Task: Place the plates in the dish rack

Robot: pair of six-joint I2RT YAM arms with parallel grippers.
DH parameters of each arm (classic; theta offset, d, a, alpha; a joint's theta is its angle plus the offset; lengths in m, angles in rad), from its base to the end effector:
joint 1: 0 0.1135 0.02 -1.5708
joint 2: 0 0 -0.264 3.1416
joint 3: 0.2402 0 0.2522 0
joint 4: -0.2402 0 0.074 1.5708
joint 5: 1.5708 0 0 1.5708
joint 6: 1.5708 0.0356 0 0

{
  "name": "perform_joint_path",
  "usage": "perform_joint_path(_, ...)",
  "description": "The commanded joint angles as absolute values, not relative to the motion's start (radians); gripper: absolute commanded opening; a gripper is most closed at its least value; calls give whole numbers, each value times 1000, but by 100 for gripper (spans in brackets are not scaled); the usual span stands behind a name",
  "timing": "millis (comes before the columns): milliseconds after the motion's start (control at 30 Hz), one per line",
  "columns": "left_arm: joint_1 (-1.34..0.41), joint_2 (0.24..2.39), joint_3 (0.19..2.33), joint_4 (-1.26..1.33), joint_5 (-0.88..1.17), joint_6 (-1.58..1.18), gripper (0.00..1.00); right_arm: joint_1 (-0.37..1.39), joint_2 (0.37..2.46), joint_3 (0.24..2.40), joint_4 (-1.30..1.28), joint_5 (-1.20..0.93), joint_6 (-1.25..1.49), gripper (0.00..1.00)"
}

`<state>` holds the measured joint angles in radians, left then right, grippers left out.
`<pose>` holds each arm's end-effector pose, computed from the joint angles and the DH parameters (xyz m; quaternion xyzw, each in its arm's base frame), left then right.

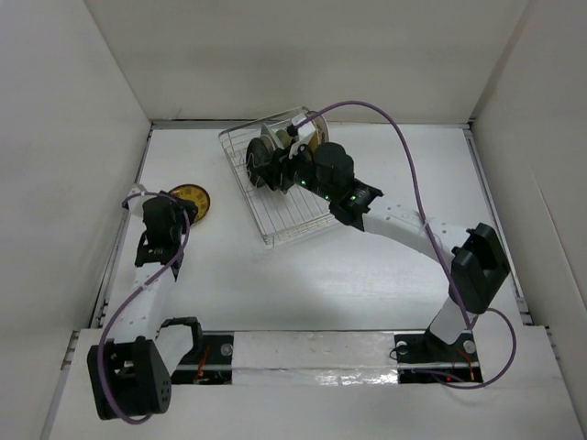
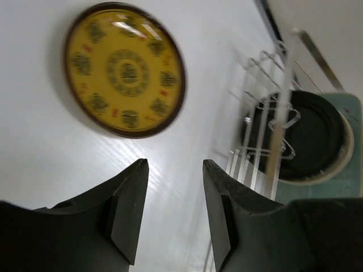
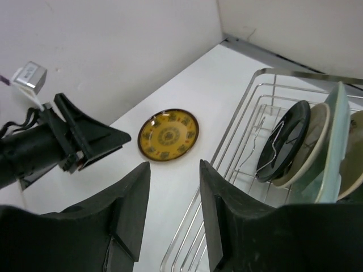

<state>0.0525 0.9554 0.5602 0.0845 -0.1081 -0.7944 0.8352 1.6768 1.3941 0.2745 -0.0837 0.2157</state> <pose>0.2204 0.0154 0.2567 -0.3605 0.7225 -0.1726 0.5641 0.2725 0.3055 0.3644 -0.2443 0.6666 0.3786 0.5938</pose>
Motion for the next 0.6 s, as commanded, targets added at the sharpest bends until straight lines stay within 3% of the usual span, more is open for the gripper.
perform_joint_path(0,153,991,491,202,-31,-877,40,819,1670,1416,315,-245,223,47)
perform_joint_path(233,319,1198,442,349,109,-913,39,841,1680,1419,313,-319,215,48)
perform_joint_path(567,328,1416,505,425,45,-959,39,861,1690,1417,328,-359,232,48)
